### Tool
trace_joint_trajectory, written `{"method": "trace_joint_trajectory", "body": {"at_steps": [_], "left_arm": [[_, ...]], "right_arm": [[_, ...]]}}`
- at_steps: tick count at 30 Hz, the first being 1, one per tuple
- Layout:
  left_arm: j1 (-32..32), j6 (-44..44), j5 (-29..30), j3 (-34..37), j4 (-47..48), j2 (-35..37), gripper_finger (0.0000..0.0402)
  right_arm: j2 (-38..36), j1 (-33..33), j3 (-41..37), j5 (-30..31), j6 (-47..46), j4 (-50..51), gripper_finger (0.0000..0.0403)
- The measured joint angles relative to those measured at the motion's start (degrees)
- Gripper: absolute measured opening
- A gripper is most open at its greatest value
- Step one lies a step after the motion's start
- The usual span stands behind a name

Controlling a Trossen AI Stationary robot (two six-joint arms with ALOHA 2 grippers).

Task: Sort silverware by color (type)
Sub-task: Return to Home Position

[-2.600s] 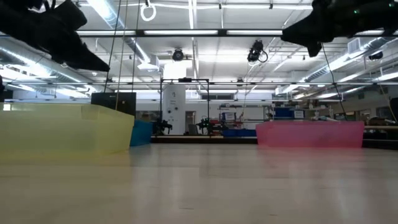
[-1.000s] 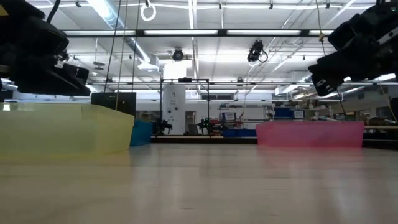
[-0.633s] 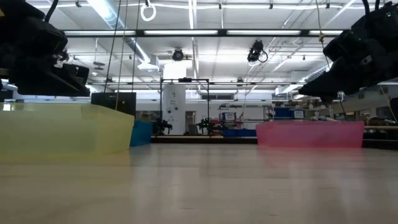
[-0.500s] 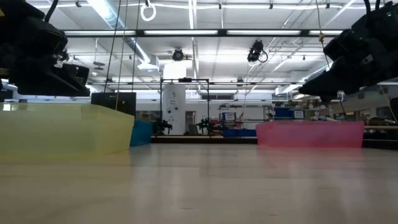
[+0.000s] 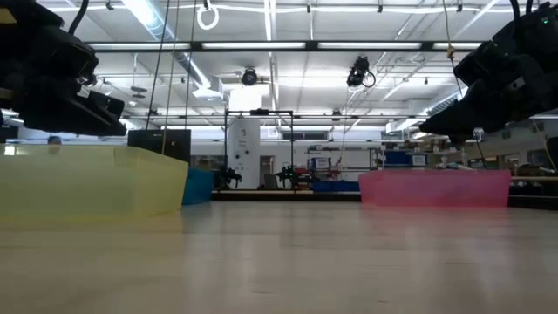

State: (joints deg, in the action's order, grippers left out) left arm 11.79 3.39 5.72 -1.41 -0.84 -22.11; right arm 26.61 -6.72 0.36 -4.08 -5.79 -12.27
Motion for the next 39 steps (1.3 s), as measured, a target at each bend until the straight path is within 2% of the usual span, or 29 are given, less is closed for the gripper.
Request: {"method": "trace_joint_trajectory", "body": {"at_steps": [8, 14, 28, 34, 39], "left_arm": [[0.0, 0.2, 0.2, 0.0, -1.0, 0.1, 0.0107], [0.0, 0.2, 0.1, 0.1, -0.8, 1.0, 0.0107], [-1.1, 0.2, 0.0, 0.1, -1.2, 15.8, 0.0107], [-4.3, 0.2, 0.0, 0.1, -1.1, 18.9, 0.0107], [-6.3, 0.2, 0.0, 0.5, -1.9, 20.2, 0.0107]], "right_arm": [[-0.4, 0.0, 0.0, 0.0, 0.0, 0.2, 0.0105], [-6.0, 0.0, 0.0, 0.0, 0.0, 0.1, 0.0105], [-20.5, 0.0, 0.0, 0.0, 0.0, 0.0, 0.0105], [-26.3, 0.0, 0.0, 0.0, 0.0, -0.1, 0.0105], [-26.6, 0.0, 0.0, -0.1, -0.1, -2.8, 0.0105]]}}
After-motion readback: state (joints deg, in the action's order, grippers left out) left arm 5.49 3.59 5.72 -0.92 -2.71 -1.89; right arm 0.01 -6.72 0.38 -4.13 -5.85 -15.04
